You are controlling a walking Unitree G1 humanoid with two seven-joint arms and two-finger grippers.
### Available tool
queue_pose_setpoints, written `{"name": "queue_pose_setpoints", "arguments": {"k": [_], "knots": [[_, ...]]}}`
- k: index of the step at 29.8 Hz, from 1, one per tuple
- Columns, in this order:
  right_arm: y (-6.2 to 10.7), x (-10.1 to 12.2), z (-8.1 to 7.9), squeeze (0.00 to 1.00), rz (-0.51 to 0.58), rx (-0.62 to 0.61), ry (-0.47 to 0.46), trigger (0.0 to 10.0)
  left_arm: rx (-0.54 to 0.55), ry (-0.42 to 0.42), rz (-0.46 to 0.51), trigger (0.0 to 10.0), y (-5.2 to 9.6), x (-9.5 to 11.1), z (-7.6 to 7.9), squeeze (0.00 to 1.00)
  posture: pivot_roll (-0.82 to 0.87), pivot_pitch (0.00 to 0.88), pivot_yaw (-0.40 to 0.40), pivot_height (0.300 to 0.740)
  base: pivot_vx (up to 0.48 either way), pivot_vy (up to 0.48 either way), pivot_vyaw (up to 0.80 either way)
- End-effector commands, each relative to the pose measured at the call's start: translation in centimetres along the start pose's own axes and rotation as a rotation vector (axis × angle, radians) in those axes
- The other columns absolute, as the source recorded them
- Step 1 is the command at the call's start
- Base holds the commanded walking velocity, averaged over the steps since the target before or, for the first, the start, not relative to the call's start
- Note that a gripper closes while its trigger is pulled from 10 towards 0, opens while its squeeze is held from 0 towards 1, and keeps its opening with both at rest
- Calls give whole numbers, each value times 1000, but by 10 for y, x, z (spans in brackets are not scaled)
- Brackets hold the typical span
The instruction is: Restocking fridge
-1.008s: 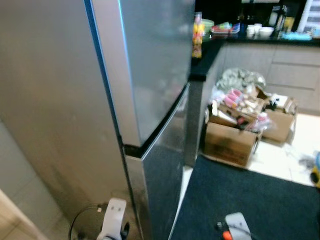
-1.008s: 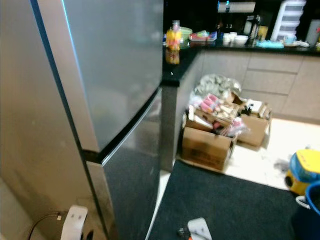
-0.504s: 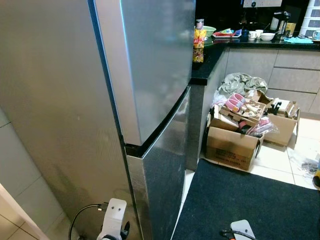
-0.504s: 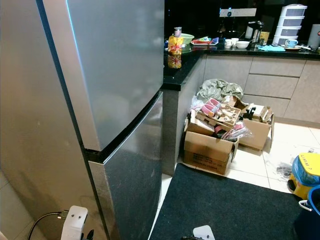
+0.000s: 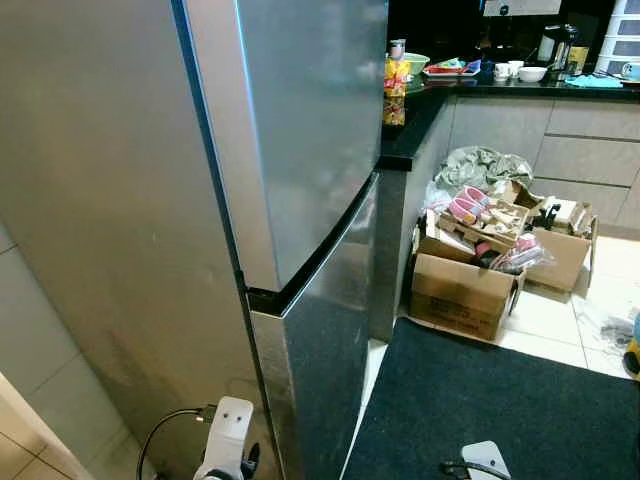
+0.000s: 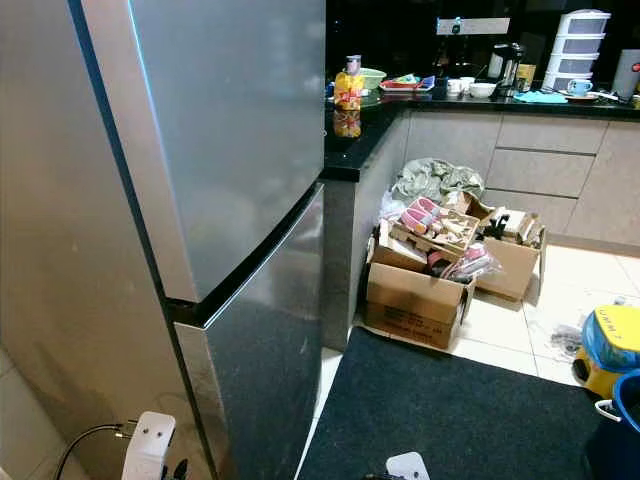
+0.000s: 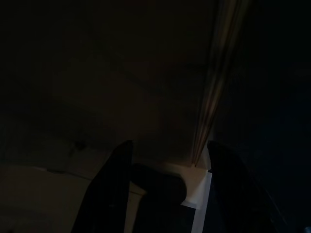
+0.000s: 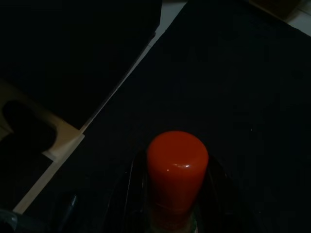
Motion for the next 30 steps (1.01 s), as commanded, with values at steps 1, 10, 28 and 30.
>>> {"name": "queue_pose_setpoints", "arguments": {"k": [1, 10, 28, 30], "knots": [[2, -4, 5, 0, -9, -8, 3, 10000, 1, 0, 3, 10000, 1, -2, -2, 0, -88, 48, 36, 740, 0, -480, 0], [4, -9, 11, 0, -22, -15, 7, 10000, 22, -9, 81, 9804, 0, 15, -23, 0, -91, 46, 25, 740, 0, 0, 0], [2, 2, 13, 0, -13, -17, 11, 10000, 60, -16, 158, 0, 11, 15, -52, 0, -86, 51, 21, 740, 0, 0, 0], [1, 2, 11, 0, -11, -14, 11, 10000, 63, 8, 171, 0, 13, 15, -55, 0, -88, 54, 27, 740, 0, 0, 0]]}}
Point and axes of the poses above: a point about 5 cm out from each wrist's last joint towards the gripper, its own y axis pointing back from the gripper into the wrist, its own x axis along the axis of the wrist's last joint, z = x × y, the point moved 5 cm from there along -y, pointing out of the wrist towards the gripper, and after that the axes turned 9 degrees about -y, right-handed, at the moved point
